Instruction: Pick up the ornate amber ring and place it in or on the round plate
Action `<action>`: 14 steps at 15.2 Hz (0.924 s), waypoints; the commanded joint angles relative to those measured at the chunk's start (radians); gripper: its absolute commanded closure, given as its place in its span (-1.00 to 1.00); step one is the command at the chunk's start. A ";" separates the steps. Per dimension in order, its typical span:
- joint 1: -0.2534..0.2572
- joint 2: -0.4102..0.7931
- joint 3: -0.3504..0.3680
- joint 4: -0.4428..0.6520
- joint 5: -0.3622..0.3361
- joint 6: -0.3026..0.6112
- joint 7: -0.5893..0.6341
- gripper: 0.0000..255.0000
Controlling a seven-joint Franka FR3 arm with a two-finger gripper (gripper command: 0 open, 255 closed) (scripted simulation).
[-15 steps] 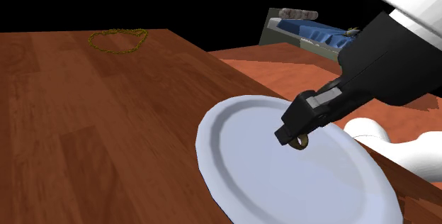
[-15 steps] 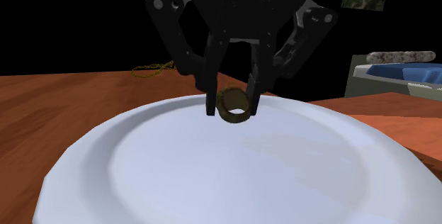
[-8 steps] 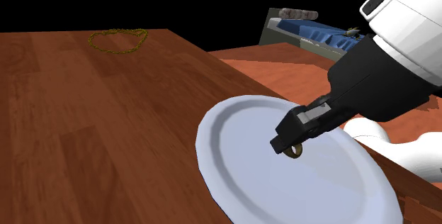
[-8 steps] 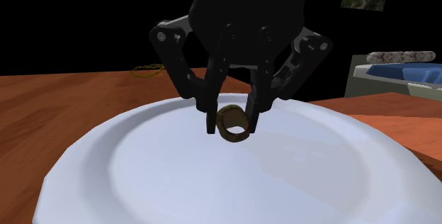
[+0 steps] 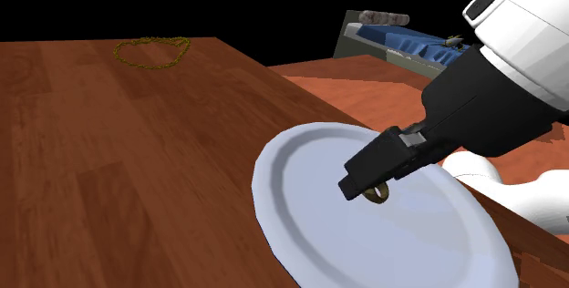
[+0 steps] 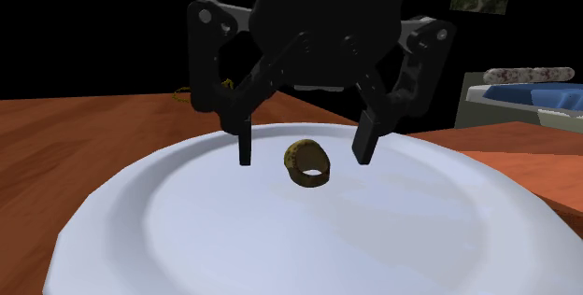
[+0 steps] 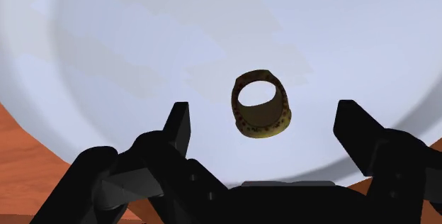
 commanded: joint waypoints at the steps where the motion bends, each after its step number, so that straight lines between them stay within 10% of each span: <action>1: 0.000 0.000 0.000 0.000 0.000 0.000 0.000 -1.00; 14: -0.015 0.034 -0.022 0.148 -0.025 -0.114 0.013 -1.00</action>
